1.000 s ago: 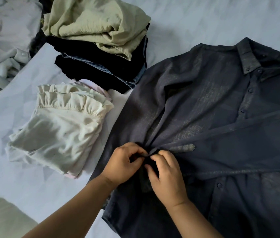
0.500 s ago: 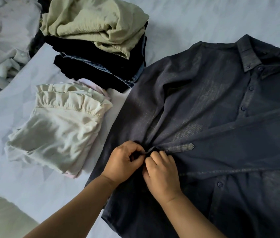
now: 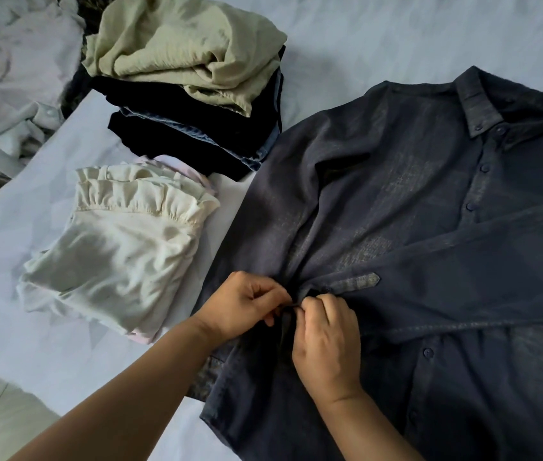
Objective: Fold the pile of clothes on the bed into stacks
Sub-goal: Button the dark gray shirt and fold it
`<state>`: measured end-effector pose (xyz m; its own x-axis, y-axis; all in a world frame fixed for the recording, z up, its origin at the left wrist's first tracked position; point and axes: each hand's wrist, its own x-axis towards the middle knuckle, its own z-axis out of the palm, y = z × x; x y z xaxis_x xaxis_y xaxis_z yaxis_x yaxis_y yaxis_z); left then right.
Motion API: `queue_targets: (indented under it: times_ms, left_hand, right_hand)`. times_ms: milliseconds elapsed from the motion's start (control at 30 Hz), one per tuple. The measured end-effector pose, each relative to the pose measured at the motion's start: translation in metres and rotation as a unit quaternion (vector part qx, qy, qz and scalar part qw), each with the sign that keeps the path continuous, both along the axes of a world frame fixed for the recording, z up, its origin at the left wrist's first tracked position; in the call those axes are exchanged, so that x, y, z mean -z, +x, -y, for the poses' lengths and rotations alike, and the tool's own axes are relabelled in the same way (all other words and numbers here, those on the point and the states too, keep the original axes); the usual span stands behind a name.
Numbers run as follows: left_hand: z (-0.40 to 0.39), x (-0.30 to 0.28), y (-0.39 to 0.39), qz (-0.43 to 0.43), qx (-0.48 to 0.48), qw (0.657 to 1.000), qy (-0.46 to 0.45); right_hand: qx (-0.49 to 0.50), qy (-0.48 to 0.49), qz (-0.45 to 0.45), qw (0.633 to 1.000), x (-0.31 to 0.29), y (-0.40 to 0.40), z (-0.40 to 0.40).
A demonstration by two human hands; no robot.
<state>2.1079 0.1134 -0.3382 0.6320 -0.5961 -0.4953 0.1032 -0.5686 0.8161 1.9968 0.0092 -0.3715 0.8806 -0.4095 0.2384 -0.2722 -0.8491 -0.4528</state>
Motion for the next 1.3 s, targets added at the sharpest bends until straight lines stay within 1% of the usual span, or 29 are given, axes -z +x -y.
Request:
queue_targets:
  times_ms: [100,200,333,400,533,600,667,767,833,900,967,1100,1167,1300]
  left_hand:
    - [0.000,0.002,0.000,-0.010,0.016,1.000,0.019]
    - [0.002,0.002,-0.002,0.002,0.037,0.999,0.040]
    - [0.001,0.006,-0.008,0.033,-0.035,0.999,0.017]
    - [-0.001,0.007,-0.011,0.025,-0.061,0.998,0.000]
    - [-0.002,0.009,-0.010,-0.007,-0.074,0.997,-0.020]
    - [-0.003,0.009,-0.008,-0.039,-0.067,0.996,-0.037]
    - [-0.006,0.008,-0.007,-0.042,-0.051,0.997,-0.028]
    - [-0.008,0.012,-0.009,0.028,-0.032,0.999,0.006]
    - [-0.007,0.014,-0.010,0.062,-0.038,0.997,0.023]
    - [-0.006,0.017,-0.009,0.067,-0.051,0.996,0.025]
    - [-0.005,0.017,-0.008,0.062,-0.043,0.997,0.021]
    - [-0.006,0.015,-0.005,0.102,0.008,0.995,-0.006]
    - [-0.010,0.012,-0.003,0.086,0.017,0.996,-0.016]
    - [-0.009,0.010,0.000,-0.003,-0.020,1.000,-0.009]
  right_hand:
    - [0.004,-0.001,0.006,1.000,-0.002,0.001,0.000]
    - [-0.005,0.005,0.022,1.000,-0.004,0.004,0.005]
    - [-0.031,0.014,0.020,0.999,-0.002,0.011,0.010]
    - [-0.040,0.021,0.015,0.999,0.001,0.013,0.010]
    - [-0.061,0.026,0.005,0.998,0.006,0.010,0.010]
    - [-0.057,0.013,-0.005,0.998,0.008,0.009,0.009]
    - [-0.039,0.022,-0.004,0.999,0.008,0.008,0.007]
    - [-0.031,0.041,-0.001,0.999,0.008,0.010,0.004]
    - [-0.040,0.041,0.000,0.998,0.008,0.010,0.004]
    - [-0.059,0.040,0.000,0.997,0.008,0.010,0.004]
    - [-0.077,0.038,-0.001,0.996,0.009,0.008,0.005]
    - [-0.050,0.045,-0.001,0.998,0.009,0.004,0.003]
    - [-0.028,0.043,-0.001,0.999,0.010,0.003,0.000]
    - [-0.002,0.061,0.013,0.998,0.010,0.004,-0.005]
